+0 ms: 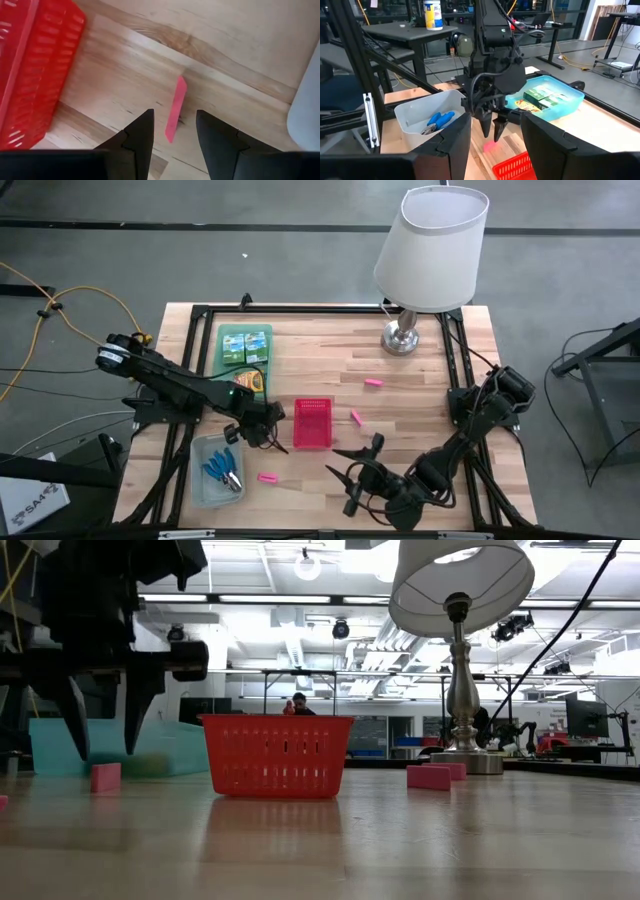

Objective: Pick & Place School Supplies
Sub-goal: Put the pink eraser into the red bin

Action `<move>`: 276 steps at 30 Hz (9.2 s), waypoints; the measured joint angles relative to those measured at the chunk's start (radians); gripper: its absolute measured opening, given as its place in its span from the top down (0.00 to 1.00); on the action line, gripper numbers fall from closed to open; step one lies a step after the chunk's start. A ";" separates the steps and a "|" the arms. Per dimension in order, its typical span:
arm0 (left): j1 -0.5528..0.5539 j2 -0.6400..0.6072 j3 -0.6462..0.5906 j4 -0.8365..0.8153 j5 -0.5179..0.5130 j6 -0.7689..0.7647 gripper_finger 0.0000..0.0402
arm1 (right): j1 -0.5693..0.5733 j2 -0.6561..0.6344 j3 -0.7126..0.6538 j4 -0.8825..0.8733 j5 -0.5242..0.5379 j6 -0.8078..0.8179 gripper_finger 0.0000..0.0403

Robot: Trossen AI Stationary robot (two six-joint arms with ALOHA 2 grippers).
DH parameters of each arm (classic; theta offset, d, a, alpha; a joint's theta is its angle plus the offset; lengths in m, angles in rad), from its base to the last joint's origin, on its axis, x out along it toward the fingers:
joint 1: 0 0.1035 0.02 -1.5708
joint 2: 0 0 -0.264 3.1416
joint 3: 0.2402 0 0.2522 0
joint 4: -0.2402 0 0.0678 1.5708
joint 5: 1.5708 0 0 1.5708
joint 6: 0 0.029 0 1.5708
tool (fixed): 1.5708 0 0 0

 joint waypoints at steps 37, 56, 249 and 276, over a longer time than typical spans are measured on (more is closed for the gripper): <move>0.003 0.004 0.059 -0.081 0.070 -0.024 0.70 | 0.000 0.000 0.000 0.008 0.000 -0.008 0.59; 0.019 0.055 0.157 -0.177 0.112 -0.010 0.70 | 0.000 0.000 0.000 0.006 -0.004 -0.009 0.59; -0.157 0.161 0.465 -0.072 -0.150 -0.794 0.82 | -0.034 -0.001 -0.081 -1.109 -0.202 0.989 0.59; -0.160 0.161 0.464 -0.095 -0.150 -0.873 0.82 | -0.115 0.036 -0.602 -0.257 -0.189 0.777 0.59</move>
